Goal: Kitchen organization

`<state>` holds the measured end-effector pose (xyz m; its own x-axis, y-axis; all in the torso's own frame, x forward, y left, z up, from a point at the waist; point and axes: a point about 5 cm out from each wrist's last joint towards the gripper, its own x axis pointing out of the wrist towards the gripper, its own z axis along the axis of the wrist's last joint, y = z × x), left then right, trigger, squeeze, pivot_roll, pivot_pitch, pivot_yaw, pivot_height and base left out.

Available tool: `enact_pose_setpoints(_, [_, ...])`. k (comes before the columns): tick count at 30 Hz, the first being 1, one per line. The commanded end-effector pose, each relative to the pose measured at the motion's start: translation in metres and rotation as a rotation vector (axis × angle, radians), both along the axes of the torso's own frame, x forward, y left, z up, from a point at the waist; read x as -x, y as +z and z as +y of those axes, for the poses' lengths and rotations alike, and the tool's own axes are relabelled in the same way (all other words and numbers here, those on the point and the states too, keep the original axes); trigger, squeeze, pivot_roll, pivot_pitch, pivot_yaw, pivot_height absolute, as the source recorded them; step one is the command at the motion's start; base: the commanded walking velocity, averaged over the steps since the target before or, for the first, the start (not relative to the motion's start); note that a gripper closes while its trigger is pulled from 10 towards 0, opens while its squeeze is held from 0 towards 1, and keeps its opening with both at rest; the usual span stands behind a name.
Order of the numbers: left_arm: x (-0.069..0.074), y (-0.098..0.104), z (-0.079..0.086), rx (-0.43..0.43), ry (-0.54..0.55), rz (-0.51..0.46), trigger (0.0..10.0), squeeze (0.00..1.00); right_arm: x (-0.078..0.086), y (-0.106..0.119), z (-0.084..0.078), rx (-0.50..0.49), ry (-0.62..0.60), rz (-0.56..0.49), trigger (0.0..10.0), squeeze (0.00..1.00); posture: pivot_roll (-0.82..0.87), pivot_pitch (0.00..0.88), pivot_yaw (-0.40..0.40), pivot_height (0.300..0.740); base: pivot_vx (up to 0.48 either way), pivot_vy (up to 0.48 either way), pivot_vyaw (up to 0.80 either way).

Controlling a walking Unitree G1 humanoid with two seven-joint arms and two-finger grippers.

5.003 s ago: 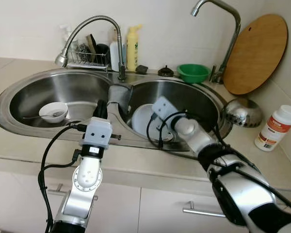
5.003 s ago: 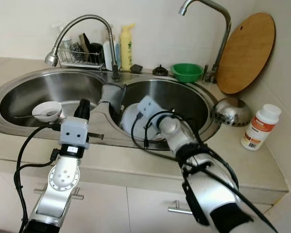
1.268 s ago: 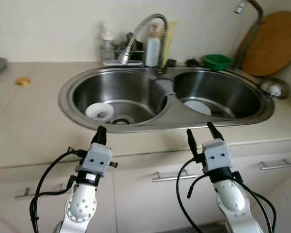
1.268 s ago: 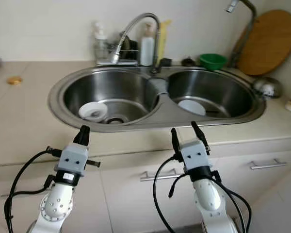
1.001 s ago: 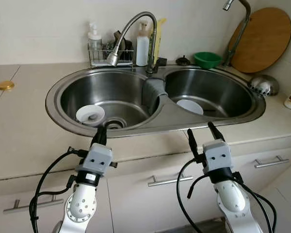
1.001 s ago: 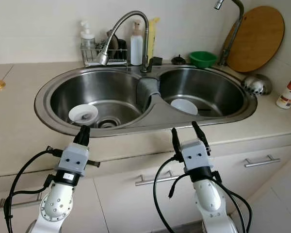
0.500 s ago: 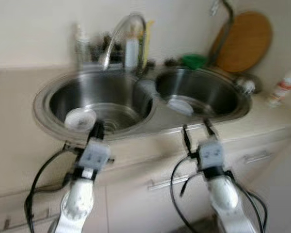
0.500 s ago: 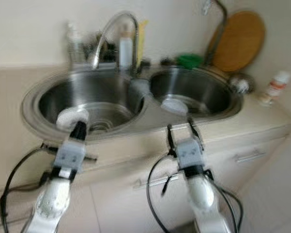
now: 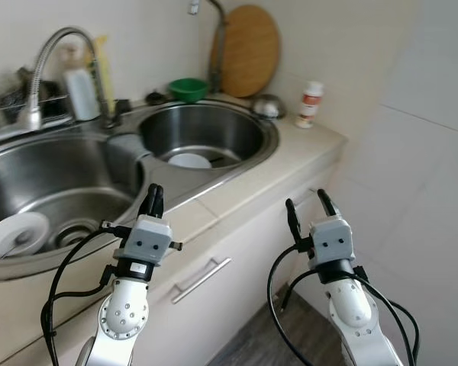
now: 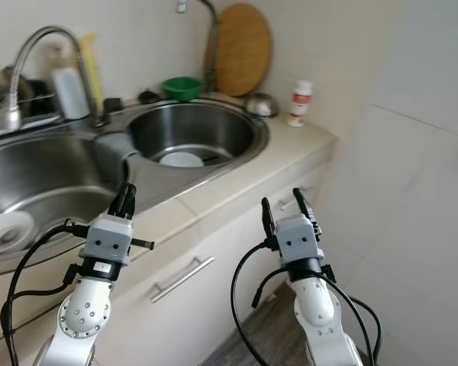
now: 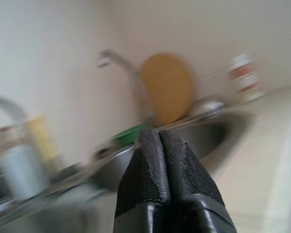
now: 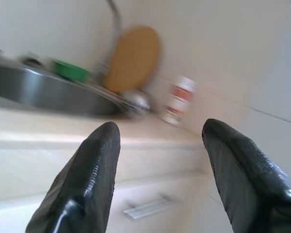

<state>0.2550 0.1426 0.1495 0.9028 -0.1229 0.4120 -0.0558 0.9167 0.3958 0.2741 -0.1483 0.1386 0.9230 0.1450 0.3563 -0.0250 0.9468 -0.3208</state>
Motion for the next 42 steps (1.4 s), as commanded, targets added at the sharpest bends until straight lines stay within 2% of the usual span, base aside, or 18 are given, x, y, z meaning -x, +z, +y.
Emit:
enact_pose_setpoints(1, [0.000, 0.000, -0.002, -0.015, -0.009, -0.003, 10.0, 0.00, -0.001, 0.001, -0.002, 0.010, -0.017, -0.010, 10.0, 0.00, -0.05, 0.000, -0.028, 0.740, 0.000, 0.000, -0.80])
enact_pose_setpoints(15, [-0.002, -0.004, -0.002, -0.045, -0.019, 0.019, 10.0, 0.00, -0.005, -0.001, -0.004, 0.010, -0.058, 0.004, 10.0, 0.00, -0.05, 0.000, -0.021, 0.740, 0.000, 0.000, -0.80])
enact_pose_setpoints(21, [-0.002, -0.009, -0.005, -0.082, -0.032, 0.046, 10.0, 0.00, -0.006, -0.004, -0.007, 0.008, -0.086, 0.018, 10.0, 0.00, -0.05, 0.000, -0.017, 0.740, 0.000, 0.000, -0.80])
enact_pose_setpoints(28, [-0.002, -0.015, -0.007, -0.106, -0.041, 0.075, 10.0, 0.00, -0.007, -0.010, -0.010, -0.015, -0.108, 0.066, 10.0, 0.00, -0.05, 0.000, -0.015, 0.740, 0.000, 0.000, -0.80])
enact_pose_setpoints(33, [-0.001, -0.026, -0.006, -0.134, -0.034, 0.122, 10.0, 0.00, -0.008, -0.011, -0.010, -0.015, -0.107, 0.071, 10.0, 0.00, -0.06, 0.000, -0.015, 0.740, 0.000, 0.000, -0.80])
enact_pose_setpoints(39, [-0.001, -0.047, -0.005, -0.165, -0.034, 0.235, 10.0, 0.00, -0.008, -0.013, -0.009, -0.024, -0.101, 0.095, 10.0, 0.00, -0.06, 0.000, -0.016, 0.740, 0.000, 0.000, -0.80])
enact_pose_setpoints(42, [0.000, -0.050, -0.005, -0.138, -0.034, 0.254, 10.0, 0.00, -0.009, -0.016, -0.009, -0.035, -0.101, 0.114, 10.0, 0.00, -0.06, 0.000, -0.016, 0.740, 0.000, 0.000, -0.80])
